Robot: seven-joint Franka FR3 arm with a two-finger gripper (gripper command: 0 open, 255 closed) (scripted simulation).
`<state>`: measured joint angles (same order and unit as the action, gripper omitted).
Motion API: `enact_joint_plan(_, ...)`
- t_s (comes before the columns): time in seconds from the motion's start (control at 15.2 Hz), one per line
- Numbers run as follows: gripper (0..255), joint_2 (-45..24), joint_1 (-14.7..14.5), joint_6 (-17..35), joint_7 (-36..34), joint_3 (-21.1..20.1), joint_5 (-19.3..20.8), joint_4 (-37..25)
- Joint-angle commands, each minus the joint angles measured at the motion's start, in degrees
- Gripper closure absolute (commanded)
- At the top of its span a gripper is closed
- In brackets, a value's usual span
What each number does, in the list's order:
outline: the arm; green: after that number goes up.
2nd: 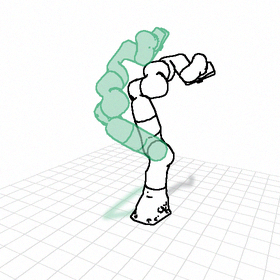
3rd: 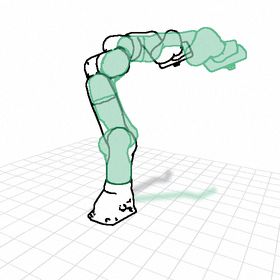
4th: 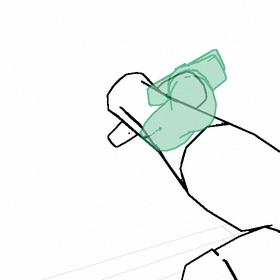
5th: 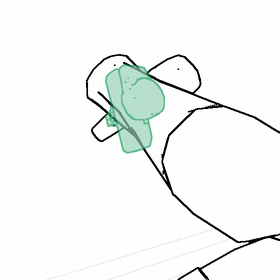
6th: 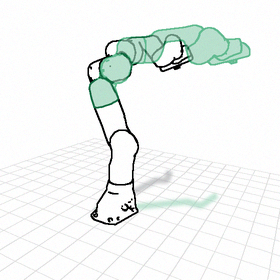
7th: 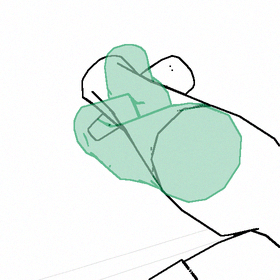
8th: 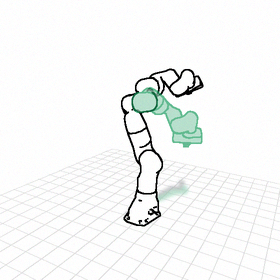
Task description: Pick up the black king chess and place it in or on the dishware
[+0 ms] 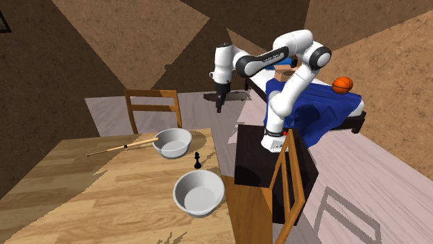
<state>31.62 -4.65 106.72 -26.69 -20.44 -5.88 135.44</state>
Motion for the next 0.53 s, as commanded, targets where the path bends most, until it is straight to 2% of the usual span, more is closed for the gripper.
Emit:
enact_joint_plan(0.0,0,-3.1,-0.2,2.4,-2.6,-2.5,0.0,-1.0)
enact_joint_plan(0.46,0,-16.2,0.3,9.9,-12.5,-11.0,4.0,-6.7)
